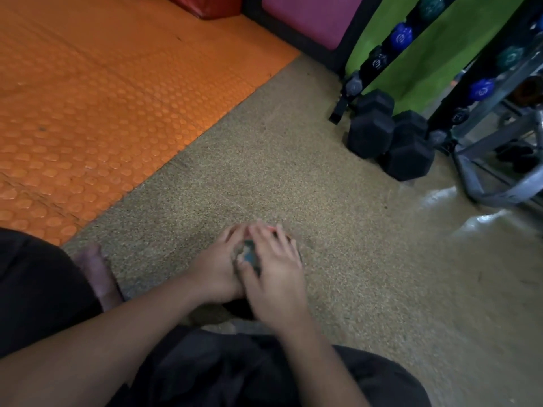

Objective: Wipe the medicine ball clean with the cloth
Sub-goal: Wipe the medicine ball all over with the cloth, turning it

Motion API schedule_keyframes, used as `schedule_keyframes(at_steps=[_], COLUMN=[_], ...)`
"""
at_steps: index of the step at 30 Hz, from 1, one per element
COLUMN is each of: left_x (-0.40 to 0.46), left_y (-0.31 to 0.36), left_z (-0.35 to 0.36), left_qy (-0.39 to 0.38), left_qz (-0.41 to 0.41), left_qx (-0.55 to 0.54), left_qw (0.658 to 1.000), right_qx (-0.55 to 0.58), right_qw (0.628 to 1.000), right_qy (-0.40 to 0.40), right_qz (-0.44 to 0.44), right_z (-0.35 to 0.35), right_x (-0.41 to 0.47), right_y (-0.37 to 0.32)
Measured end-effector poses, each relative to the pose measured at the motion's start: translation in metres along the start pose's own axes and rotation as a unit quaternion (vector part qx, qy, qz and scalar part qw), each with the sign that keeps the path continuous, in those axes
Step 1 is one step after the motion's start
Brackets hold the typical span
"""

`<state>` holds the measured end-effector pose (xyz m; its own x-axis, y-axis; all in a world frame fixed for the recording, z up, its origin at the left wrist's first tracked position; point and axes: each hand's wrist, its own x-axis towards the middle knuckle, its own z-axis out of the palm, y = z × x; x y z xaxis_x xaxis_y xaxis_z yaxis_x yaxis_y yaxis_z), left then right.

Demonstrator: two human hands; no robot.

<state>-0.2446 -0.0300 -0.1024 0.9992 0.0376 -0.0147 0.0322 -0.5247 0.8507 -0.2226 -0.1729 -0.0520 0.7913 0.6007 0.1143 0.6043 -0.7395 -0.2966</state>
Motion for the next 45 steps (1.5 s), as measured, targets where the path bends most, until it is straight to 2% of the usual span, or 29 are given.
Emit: schedule_keyframes(at_steps=[2,4,5,7,9,10,12,14,15,17,18,19,21,23,25,27,28,29,30,31,33,35,36,37,39,40,42,43,45], left_x=[-0.001,0.000,0.001,0.006,0.006,0.005,0.003,0.004,0.005,0.007,0.008,0.009,0.006,0.003,0.003,0.004,0.004,0.004,0.005,0.005,0.007,0.008,0.008,0.008,0.008,0.009,0.009,0.007,0.007], left_y=[0.004,0.010,0.009,0.002,-0.009,-0.013,-0.017,-0.011,-0.006,0.000,0.000,0.000,-0.006,-0.010,-0.006,0.004,0.007,0.008,0.008,0.006,-0.003,-0.015,-0.018,-0.018,-0.005,0.001,0.007,0.010,0.004], left_z=[0.004,0.006,0.005,0.000,-0.005,-0.007,-0.007,-0.004,-0.002,0.003,0.002,0.001,-0.002,-0.004,-0.002,0.002,0.003,0.004,0.002,-0.002,-0.007,-0.008,-0.007,-0.005,-0.003,-0.003,-0.001,-0.004,-0.007], left_qy=[0.002,-0.001,-0.006,-0.018,-0.021,-0.015,-0.004,-0.006,-0.005,-0.007,-0.010,-0.009,-0.002,-0.003,-0.011,-0.007,-0.006,-0.006,-0.011,-0.016,-0.027,-0.021,-0.017,-0.017,-0.029,-0.026,-0.017,-0.023,-0.039], left_qz=[-0.023,-0.044,-0.047,-0.039,-0.017,-0.016,-0.024,-0.047,-0.055,-0.052,-0.048,-0.038,-0.016,0.005,-0.010,-0.035,-0.039,-0.042,-0.047,-0.044,0.011,0.061,0.061,0.047,-0.022,-0.050,-0.059,-0.057,-0.050], left_qx=[0.031,0.053,0.053,0.037,0.010,-0.009,-0.015,0.020,0.038,0.035,0.028,0.019,-0.006,-0.024,0.002,0.034,0.042,0.041,0.037,0.034,0.040,0.027,0.022,0.033,0.052,0.054,0.048,0.041,0.033], left_qw=[0.999,0.998,0.997,0.998,1.000,1.000,1.000,0.999,0.998,0.998,0.998,0.999,1.000,1.000,1.000,0.999,0.998,0.998,0.998,0.998,0.999,0.998,0.998,0.998,0.998,0.997,0.997,0.997,0.997], right_qx=[0.082,0.220,0.248,0.205,0.072,0.005,-0.011,0.045,0.119,0.227,0.200,0.144,0.038,0.013,0.025,0.097,0.164,0.199,0.184,0.136,0.045,-0.009,-0.002,0.003,0.018,0.062,0.182,0.187,0.092], right_qw=[0.990,0.927,0.903,0.923,0.981,0.996,1.000,0.996,0.980,0.918,0.921,0.947,0.993,1.000,0.999,0.983,0.957,0.934,0.932,0.950,0.990,1.000,0.999,0.999,0.998,0.991,0.942,0.931,0.965], right_qy=[-0.020,-0.026,-0.022,0.017,0.044,0.045,0.029,-0.024,-0.010,0.030,0.039,0.047,0.022,-0.012,-0.022,-0.030,-0.029,-0.025,-0.021,-0.010,0.011,-0.005,-0.016,-0.026,-0.036,-0.034,-0.029,-0.026,-0.018], right_qz=[0.112,0.304,0.349,0.326,0.175,0.077,-0.004,0.068,0.159,0.325,0.331,0.284,0.107,-0.017,0.010,0.150,0.237,0.296,0.312,0.280,0.137,-0.005,-0.029,-0.028,0.043,0.116,0.280,0.313,0.245], right_z=[-0.003,-0.011,-0.012,-0.003,0.005,0.006,0.003,0.001,-0.003,-0.013,-0.013,-0.007,-0.003,-0.004,-0.010,-0.014,-0.018,-0.021,-0.021,-0.018,-0.007,-0.001,-0.001,-0.004,-0.007,-0.011,-0.023,-0.025,-0.016], right_x=[0.030,0.055,0.060,0.046,0.012,-0.003,-0.002,0.022,0.035,0.049,0.045,0.036,0.003,-0.010,0.008,0.038,0.053,0.062,0.065,0.061,0.030,-0.003,-0.005,0.001,0.024,0.040,0.065,0.070,0.057], right_y=[0.044,0.074,0.073,0.050,0.008,-0.008,-0.008,0.026,0.044,0.053,0.044,0.034,0.000,-0.007,0.013,0.045,0.054,0.056,0.051,0.042,0.007,-0.019,-0.018,-0.010,0.021,0.036,0.052,0.049,0.028])
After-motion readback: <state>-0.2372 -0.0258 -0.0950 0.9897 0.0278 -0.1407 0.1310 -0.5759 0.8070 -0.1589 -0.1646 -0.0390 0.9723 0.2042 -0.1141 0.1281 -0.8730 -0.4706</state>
